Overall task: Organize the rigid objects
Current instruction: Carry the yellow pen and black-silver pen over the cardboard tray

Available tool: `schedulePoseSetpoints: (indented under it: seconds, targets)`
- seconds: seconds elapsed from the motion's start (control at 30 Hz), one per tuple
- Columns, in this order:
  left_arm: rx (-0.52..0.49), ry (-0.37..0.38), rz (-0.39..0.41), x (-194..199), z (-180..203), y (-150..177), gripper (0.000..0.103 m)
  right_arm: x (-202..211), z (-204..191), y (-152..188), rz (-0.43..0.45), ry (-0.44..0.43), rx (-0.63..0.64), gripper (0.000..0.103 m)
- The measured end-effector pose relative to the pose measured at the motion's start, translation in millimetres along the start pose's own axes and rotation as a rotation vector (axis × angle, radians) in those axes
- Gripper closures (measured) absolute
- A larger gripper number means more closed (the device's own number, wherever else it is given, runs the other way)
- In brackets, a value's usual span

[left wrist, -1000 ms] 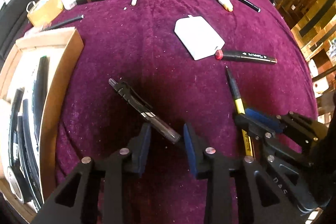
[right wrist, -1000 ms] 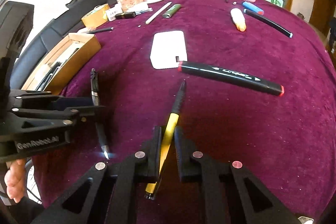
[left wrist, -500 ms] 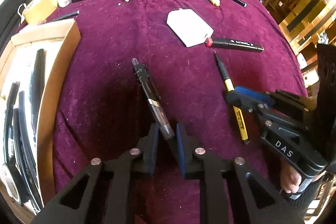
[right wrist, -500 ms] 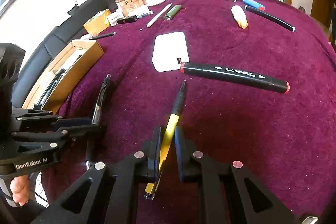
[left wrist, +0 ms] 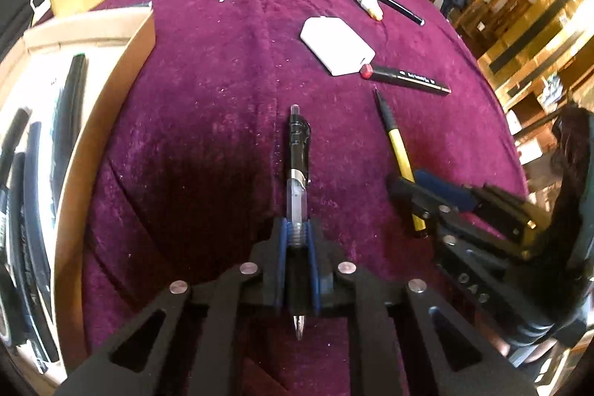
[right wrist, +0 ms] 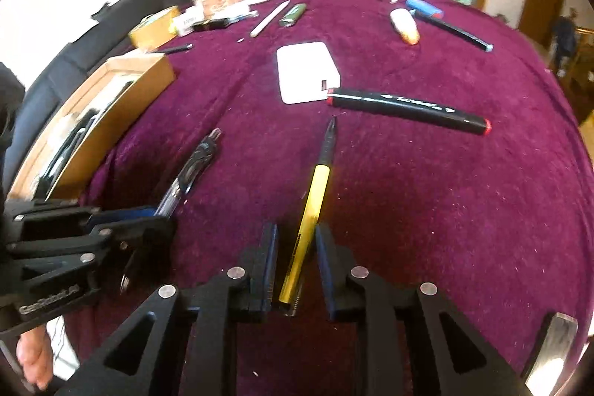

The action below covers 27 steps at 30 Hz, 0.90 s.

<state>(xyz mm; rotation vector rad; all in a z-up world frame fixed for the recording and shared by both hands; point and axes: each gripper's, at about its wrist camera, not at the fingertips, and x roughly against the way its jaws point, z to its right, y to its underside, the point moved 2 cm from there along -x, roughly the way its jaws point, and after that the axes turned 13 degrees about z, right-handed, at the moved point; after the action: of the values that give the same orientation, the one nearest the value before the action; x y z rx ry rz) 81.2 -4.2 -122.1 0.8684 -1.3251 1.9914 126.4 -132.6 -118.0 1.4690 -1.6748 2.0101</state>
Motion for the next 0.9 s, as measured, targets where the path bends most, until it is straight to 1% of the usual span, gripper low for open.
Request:
schedulePoseSetpoints:
  seconds: [0.1, 0.13, 0.17, 0.23, 0.3, 0.4, 0.47, 0.5, 0.57, 0.63, 0.73, 0.83, 0.87, 0.9]
  targets:
    - [-0.013, -0.003, 0.01, 0, 3, 0, 0.093, -4, -4, -3, 0.014, 0.047, -0.006, 0.082]
    - [-0.01, 0.0, 0.016, 1, 3, 1, 0.093, -6, -6, -4, 0.02, 0.068, -0.001, 0.085]
    - [0.0, 0.004, 0.02, 2, 1, 2, 0.093, -7, -6, -5, 0.029, 0.098, -0.006, 0.093]
    - [0.039, 0.031, 0.015, 6, -4, 6, 0.093, -6, -4, -5, 0.037, 0.109, -0.033, 0.094]
    - [0.091, 0.072, -0.001, 11, -10, 9, 0.093, -2, -3, -3, 0.038, 0.087, -0.068, 0.094]
    - [0.152, 0.108, -0.004, 21, -19, 13, 0.093, 4, -4, 3, 0.029, -0.006, -0.16, 0.095]
    - [0.172, 0.126, 0.002, 30, -22, 14, 0.093, 8, -10, 5, 0.029, -0.032, -0.191, 0.095]
    - [0.181, 0.134, 0.008, 35, -24, 14, 0.093, 13, -16, 6, 0.035, -0.065, -0.21, 0.095]
    - [0.192, 0.142, 0.029, 48, -28, 13, 0.093, 19, -28, 6, 0.047, -0.104, -0.218, 0.095]
    - [0.177, 0.115, 0.05, 60, -32, 12, 0.093, 27, -46, 3, 0.065, -0.142, -0.213, 0.094]
    - [0.182, 0.084, 0.078, 78, -44, 11, 0.093, 36, -71, -1, 0.078, -0.189, -0.206, 0.094]
    - [0.157, 0.005, 0.132, 100, -56, 11, 0.093, 45, -94, -6, 0.102, -0.233, -0.189, 0.094]
    - [0.141, -0.025, 0.158, 108, -59, 11, 0.093, 45, -103, -8, 0.097, -0.248, -0.183, 0.094]
    - [0.136, -0.038, 0.169, 113, -63, 11, 0.093, 45, -108, -9, 0.09, -0.253, -0.177, 0.094]
